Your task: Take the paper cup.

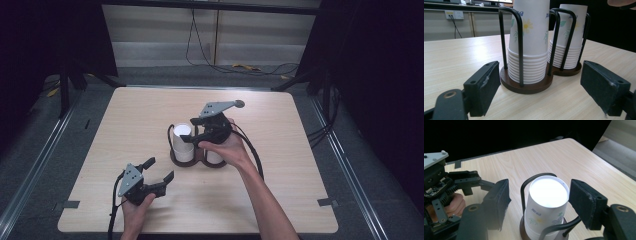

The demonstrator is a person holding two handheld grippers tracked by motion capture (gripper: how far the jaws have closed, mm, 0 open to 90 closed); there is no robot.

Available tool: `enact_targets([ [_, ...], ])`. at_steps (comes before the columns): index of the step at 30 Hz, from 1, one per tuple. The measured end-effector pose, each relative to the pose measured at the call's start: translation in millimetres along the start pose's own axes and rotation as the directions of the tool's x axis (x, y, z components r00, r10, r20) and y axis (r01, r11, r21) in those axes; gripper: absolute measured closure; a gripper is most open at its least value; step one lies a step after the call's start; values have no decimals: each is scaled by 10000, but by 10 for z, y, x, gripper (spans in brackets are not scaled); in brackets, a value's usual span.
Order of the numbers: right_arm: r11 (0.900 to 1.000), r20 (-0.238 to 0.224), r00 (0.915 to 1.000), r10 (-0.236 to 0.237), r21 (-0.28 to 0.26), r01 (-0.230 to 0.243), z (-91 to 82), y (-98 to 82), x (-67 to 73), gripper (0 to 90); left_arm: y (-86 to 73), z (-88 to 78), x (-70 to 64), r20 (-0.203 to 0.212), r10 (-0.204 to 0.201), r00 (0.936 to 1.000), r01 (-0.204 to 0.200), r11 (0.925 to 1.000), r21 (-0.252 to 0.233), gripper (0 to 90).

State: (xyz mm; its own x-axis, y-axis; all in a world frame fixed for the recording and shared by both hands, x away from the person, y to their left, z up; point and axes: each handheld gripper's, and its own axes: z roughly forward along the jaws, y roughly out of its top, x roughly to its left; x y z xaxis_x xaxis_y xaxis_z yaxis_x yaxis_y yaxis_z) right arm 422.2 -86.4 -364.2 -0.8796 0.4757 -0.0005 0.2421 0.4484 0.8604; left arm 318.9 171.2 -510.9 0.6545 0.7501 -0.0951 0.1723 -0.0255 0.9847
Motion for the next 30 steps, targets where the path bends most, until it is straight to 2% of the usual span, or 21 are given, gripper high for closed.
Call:
enact_targets([
  [2, 9996, -8, 10000, -74, 260, 74, 31, 31, -18, 316, 5, -1, 10, 87, 319, 9995, -319, 9995, 62, 161],
  [5, 9986, -6, 10000, -100, 513, 100, 56, 76, -31, 300, 2, 6, 0, 84, 213, 9997, -213, 9998, 18, 161],
  [6, 9971, -89, 10000, 19, 760, -12, 79, 122, -72, 292, 1, 6, -3, 70, 165, 9998, -165, 9999, 9, 161],
  [7, 9971, -41, 10000, 35, 756, -32, 83, 132, -85, 292, 3, 5, 5, 115, 303, 9995, -303, 9995, 17, 161],
  [10, 9956, -78, 9999, 110, 931, -102, 105, 150, -124, 285, 3, 1, 4, 63, 306, 9995, -306, 9995, 28, 161],
  [12, 9919, -165, 9998, 141, 1262, -119, 149, 173, -162, 274, 3, 1, 8, 112, 307, 9995, -307, 9995, 27, 161],
  [17, 9897, -203, 9997, 95, 1431, -65, 195, 194, -178, 274, 3, 0, 10, 102, 303, 9995, -303, 9995, 22, 161],
  [19, 9819, -247, 9997, -15, 1891, 61, 275, 195, -206, 274, -1, -3, 0, -19, 149, 9999, -149, 9999, -24, 161],
  [21, 9786, -263, 9996, -36, 2056, 89, 303, 205, -222, 275, -4, -4, -7, -56, 21, 10000, -22, 10000, -62, 161],
  [24, 9783, -333, 9994, 23, 2072, 47, 327, 222, -235, 287, -1, -2, 5, 35, 150, 9999, -150, 9999, -50, 160],
  [25, 9763, -410, 9991, 60, 2164, 31, 340, 216, -243, 287, -4, -4, -7, -41, 25, 10000, -25, 10000, -61, 160],
  [28, 9668, -433, 9990, 94, 2557, 20, 397, 180, -264, 274, -2, -3, -1, 22, 100, 9999, -100, 9999, -53, 160],
  [30, 9644, -471, 9988, 107, 2644, 21, 400, 179, -268, 272, -3, -2, -3, 21, 67, 10000, -66, 10000, -60, 160],
])
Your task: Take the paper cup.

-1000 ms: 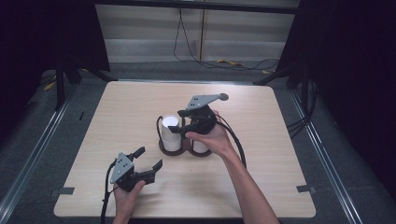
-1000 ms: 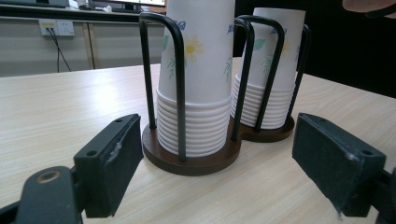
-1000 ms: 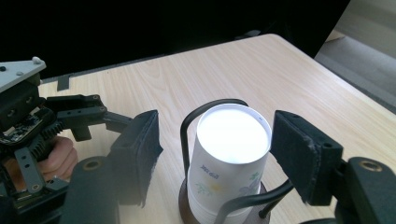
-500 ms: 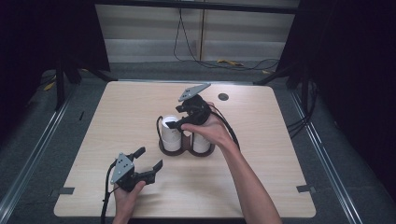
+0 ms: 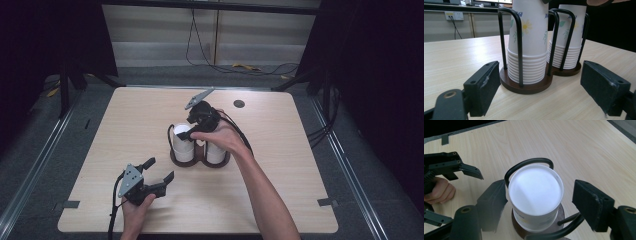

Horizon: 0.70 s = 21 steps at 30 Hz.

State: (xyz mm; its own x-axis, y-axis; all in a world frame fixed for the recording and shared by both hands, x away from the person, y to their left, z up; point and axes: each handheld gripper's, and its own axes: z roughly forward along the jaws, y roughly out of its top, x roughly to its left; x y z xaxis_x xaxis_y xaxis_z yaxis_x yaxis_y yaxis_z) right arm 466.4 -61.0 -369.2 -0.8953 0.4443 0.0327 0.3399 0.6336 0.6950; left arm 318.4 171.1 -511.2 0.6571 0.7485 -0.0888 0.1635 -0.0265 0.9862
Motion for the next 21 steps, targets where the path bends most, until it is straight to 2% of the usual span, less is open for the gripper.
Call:
enact_targets([
  [1, 9999, -12, 10000, -44, 163, 44, 8, 7, 1, 264, 2, 0, 9, 25, 76, 10000, -76, 10000, 10, 161],
  [3, 9995, -14, 10000, -66, 317, 66, 5, 29, -7, 248, 0, 0, 2, 11, -51, 10000, 52, 10000, -7, 161],
  [5, 9990, -56, 9999, -105, 425, 107, 4, 66, -5, 248, 2, 0, 10, 28, 81, 10000, -81, 10000, 14, 160],
  [11, 9955, -201, 9998, -70, 942, 88, 107, 106, -6, 258, 0, 0, 1, 23, -32, 10000, 32, 10000, -7, 161],
  [15, 9954, -199, 9996, -190, 934, 208, 115, 125, 16, 271, -1, -1, 6, 23, -53, 10000, 53, 10000, -18, 160],
  [16, 9946, -224, 9996, -196, 1014, 218, 122, 134, 12, 273, -2, 1, -3, 32, -189, 9998, 189, 9998, -32, 161],
  [21, 9878, -267, 9993, -269, 1525, 307, 176, 157, 11, 273, -3, 1, -4, 37, -180, 9998, 180, 9998, -35, 161],
])
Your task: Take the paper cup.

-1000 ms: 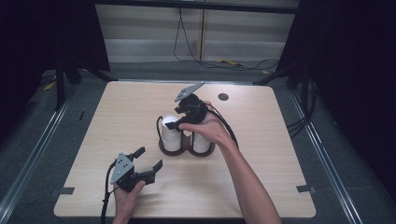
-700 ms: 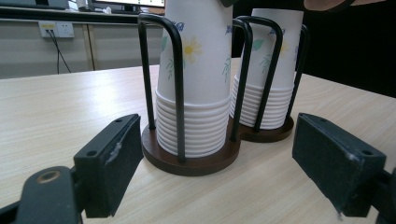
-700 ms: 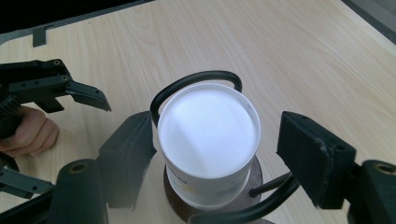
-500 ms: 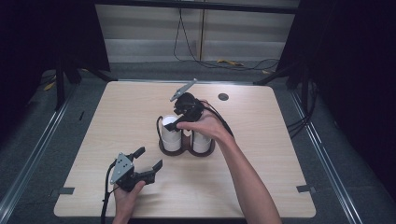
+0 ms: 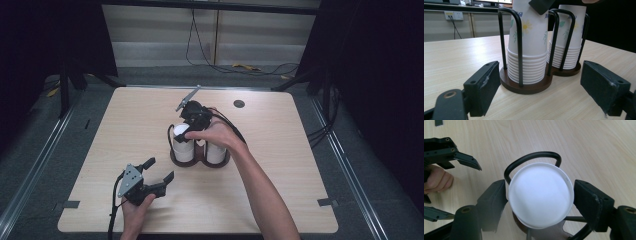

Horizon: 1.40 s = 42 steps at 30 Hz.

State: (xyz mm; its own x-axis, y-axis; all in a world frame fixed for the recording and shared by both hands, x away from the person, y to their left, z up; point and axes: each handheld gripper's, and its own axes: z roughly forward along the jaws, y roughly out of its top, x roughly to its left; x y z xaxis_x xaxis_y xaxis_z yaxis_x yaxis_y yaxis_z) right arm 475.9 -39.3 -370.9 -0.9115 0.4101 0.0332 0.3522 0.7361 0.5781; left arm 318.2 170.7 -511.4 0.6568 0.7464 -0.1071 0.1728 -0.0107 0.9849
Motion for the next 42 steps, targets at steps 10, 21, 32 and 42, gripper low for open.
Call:
enact_targets([
  [10, 9982, -17, 9999, 132, 594, -131, 73, -4, -23, 292, 6, -2, 14, 40, 214, 9998, -214, 9997, 91, 161],
  [21, 9919, 120, 9998, -174, 1257, 158, 118, 47, 17, 321, 4, 0, 8, 35, 64, 10000, -64, 10000, 74, 161],
  [32, 9946, 33, 9998, -220, 1016, 215, 76, 26, -7, 337, 3, 2, 2, 22, -8, 10000, 8, 10000, 73, 161],
  [42, 9959, 128, 9993, -352, 838, 340, 43, 34, 9, 345, 3, 4, 4, 47, -11, 10000, 10, 10000, 83, 161],
])
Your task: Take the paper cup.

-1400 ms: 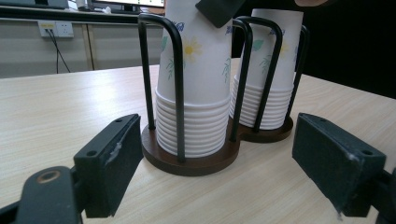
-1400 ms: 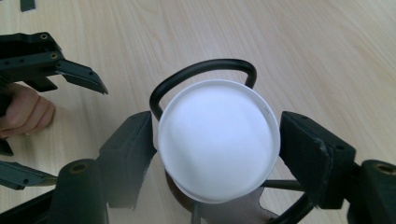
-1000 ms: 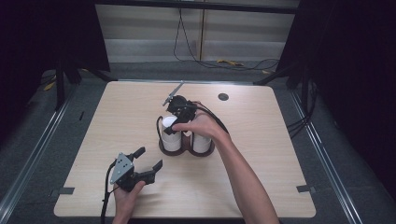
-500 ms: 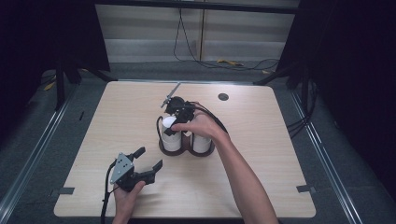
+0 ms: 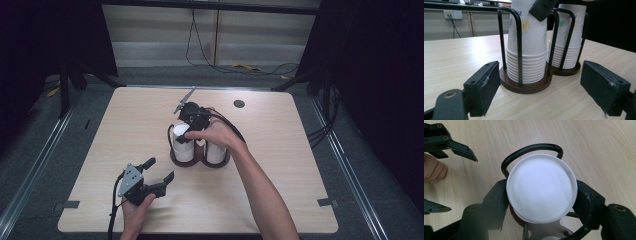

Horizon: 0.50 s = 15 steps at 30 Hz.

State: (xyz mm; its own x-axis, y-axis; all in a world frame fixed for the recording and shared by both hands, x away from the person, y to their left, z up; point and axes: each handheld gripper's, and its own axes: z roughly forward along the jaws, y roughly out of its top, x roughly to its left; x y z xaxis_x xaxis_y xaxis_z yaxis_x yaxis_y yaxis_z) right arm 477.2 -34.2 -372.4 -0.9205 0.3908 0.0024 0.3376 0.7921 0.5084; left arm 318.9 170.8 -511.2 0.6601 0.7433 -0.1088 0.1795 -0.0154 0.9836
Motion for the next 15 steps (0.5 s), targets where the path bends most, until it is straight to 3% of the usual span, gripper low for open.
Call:
enact_targets([
  [15, 9998, 88, 10000, -47, -214, 49, -59, 15, 17, 356, 0, 1, 0, 0, -4, 10000, 4, 10000, 2, 161],
])
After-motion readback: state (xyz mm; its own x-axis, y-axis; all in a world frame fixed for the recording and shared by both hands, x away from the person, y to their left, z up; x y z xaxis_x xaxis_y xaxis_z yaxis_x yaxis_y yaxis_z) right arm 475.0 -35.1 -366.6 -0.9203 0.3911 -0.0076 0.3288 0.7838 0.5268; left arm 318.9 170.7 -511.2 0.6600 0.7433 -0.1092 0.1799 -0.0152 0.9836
